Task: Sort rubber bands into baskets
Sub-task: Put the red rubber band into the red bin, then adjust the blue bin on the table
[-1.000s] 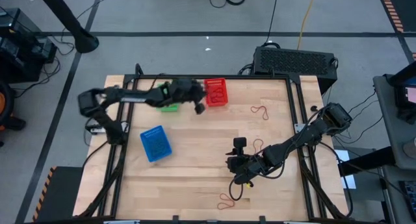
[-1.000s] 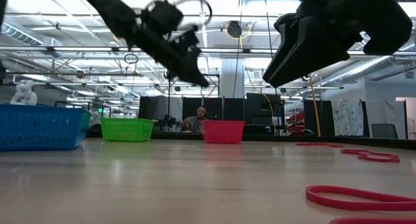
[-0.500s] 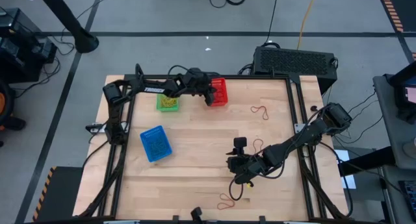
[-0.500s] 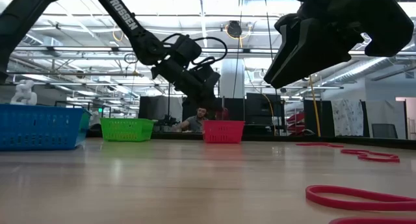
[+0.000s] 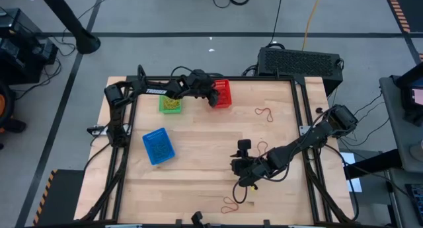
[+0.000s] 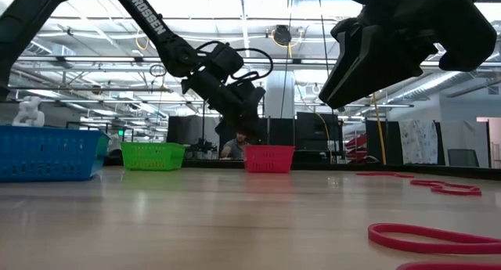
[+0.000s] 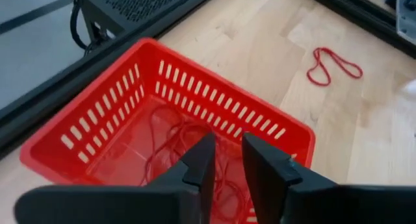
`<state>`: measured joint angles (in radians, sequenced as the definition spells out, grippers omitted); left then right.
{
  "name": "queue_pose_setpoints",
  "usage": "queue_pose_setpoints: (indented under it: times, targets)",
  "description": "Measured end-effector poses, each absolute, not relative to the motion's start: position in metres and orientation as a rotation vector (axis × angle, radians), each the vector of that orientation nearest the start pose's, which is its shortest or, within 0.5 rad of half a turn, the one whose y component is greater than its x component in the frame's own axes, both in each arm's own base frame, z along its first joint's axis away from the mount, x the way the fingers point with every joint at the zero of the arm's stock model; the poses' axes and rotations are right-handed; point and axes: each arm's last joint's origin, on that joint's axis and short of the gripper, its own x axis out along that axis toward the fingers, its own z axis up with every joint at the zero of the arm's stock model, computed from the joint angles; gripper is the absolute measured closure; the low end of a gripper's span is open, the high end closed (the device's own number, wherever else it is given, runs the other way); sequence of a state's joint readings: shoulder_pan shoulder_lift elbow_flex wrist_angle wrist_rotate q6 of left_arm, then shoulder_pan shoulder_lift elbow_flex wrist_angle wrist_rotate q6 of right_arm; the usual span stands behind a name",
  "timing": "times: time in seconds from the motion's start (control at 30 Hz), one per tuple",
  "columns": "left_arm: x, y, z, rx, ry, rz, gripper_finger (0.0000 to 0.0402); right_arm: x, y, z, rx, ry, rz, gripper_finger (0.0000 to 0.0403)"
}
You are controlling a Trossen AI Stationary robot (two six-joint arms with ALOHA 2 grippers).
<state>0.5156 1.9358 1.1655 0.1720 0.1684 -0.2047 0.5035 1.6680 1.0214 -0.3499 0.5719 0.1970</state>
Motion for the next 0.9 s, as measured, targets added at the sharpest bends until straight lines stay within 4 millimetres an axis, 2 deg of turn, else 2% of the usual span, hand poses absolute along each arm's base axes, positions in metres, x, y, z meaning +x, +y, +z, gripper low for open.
queue_pose_setpoints:
  times: [0.13,0.2,0.3,0.43,0.57,0.63,0.8,0.9]
  targets:
    - [0.358,0.197,0.170,-0.409,0.562,0.396,0.0308,0.294,0.144,0.189,-0.325,0.840,-0.146,0.0259]
    - [0.357,0.197,0.179,-0.410,0.575,0.396,0.0307,0.294,0.144,0.189,-0.325,0.839,-0.146,0.0259]
    - [0.352,0.193,0.203,-0.389,0.593,0.368,0.0306,0.294,0.144,0.189,-0.324,0.839,-0.146,0.0259]
    - [0.336,0.178,0.251,-0.360,0.627,0.340,0.0306,0.294,0.144,0.189,-0.325,0.839,-0.146,0.0259]
    - [0.304,0.139,0.291,-0.364,0.748,0.283,0.0306,0.294,0.144,0.189,-0.328,0.844,-0.146,0.0259]
    - [0.286,0.112,0.301,-0.370,0.844,0.246,0.0306,0.293,0.144,0.189,-0.332,0.852,-0.147,0.0259]
    - [0.245,0.043,0.308,-0.394,1.088,0.237,0.0306,0.293,0.143,0.188,-0.337,0.855,-0.150,0.0259]
    - [0.228,0.010,0.305,-0.364,1.142,0.324,0.0306,0.293,0.143,0.188,-0.337,0.855,-0.151,0.0259]
